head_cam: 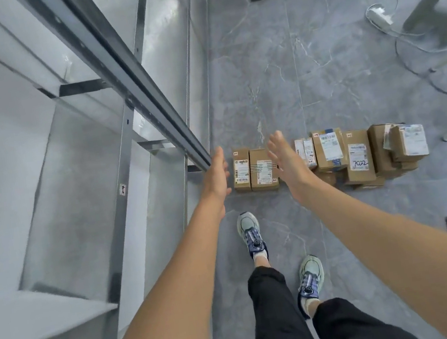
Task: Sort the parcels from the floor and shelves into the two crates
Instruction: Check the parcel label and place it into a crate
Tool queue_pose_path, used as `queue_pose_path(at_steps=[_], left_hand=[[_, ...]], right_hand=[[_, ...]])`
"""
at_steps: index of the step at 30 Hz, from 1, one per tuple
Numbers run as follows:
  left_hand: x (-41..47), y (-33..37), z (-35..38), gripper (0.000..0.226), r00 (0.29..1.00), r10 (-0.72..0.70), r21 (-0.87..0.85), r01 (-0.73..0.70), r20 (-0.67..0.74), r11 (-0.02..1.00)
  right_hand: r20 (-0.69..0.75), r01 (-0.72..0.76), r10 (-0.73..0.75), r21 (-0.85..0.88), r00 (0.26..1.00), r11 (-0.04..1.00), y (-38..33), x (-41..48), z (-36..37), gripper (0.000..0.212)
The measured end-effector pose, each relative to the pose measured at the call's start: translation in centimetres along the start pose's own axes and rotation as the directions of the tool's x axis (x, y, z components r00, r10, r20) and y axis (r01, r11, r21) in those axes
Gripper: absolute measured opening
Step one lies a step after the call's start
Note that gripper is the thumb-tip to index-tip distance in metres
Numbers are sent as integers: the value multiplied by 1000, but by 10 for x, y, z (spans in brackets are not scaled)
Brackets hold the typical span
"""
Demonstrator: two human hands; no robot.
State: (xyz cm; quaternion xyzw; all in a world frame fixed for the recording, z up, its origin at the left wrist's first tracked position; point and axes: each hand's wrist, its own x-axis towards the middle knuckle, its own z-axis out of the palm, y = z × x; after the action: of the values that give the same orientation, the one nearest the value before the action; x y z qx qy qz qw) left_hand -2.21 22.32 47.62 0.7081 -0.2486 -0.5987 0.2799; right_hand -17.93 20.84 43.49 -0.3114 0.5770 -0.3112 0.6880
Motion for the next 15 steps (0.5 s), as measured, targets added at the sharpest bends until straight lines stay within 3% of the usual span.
queue_pose_path(at_steps=[7,11,15], left_hand=[[127,6,-12,65,992,-119,39,118,48,992],[195,10,-16,34,987,-157,98,153,39,983],[268,-9,-11,35,980,-189,167,176,65,970]], right_hand=[[-64,-139,139,3,988,990,30,109,24,87],[-109,-209,208,1,972,978,58,171,32,101],[-122,-251,249,5,961,968,91,233,28,88]])
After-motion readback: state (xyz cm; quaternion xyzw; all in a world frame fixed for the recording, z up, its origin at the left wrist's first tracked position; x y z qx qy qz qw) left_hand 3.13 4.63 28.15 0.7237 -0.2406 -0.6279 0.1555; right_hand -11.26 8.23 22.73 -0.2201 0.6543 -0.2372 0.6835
